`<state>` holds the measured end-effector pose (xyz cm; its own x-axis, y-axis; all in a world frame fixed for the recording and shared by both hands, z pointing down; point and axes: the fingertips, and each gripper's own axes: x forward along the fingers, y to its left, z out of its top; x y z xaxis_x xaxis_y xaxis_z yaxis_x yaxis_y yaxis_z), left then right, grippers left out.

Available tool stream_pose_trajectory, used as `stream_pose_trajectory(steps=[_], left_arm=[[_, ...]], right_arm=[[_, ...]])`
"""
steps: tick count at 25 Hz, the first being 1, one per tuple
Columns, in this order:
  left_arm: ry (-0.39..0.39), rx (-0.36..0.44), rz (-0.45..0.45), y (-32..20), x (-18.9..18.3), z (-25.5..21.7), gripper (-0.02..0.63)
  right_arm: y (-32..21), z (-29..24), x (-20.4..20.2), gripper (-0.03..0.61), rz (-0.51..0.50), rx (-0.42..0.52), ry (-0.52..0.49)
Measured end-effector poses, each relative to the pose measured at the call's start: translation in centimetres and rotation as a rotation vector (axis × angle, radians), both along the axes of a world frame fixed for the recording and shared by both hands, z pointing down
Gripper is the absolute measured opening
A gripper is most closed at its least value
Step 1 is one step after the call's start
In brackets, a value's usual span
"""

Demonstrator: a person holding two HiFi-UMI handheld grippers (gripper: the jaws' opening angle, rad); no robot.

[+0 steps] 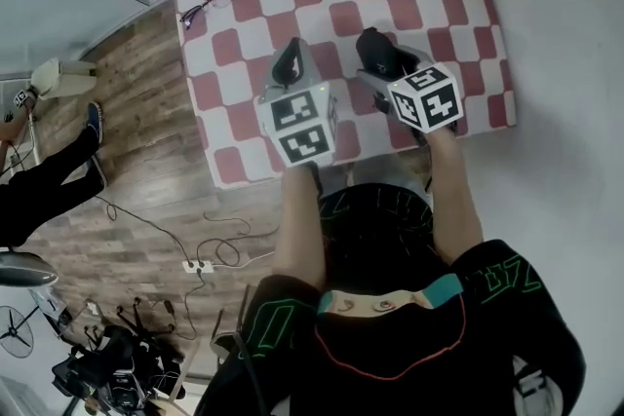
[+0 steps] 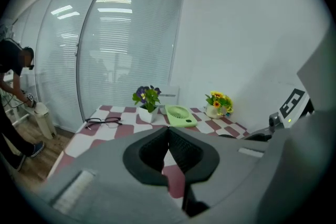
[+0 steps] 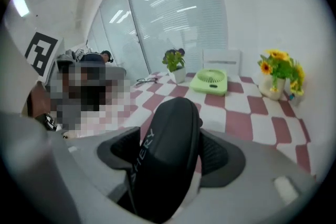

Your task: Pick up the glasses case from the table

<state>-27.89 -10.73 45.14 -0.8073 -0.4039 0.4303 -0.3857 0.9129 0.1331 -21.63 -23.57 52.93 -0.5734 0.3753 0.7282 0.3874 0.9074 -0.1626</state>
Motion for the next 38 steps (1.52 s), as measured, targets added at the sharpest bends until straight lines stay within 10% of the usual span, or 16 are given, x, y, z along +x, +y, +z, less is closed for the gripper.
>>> stream_pose_trajectory(steps=[23,38], left_arm=[[-0.394,0.098,0.013,0.9,-4.4,-16.1,0.009],[-0.436,0.101,0.032,-0.7,-5.0,-17.8,0.009]], right_arm=[[-2.1,-23.8,-6.9,0.344,0.172,0.096,-0.746],[-3.9,-25.9,-7.2,0.344,0.195,0.113,-0.818]])
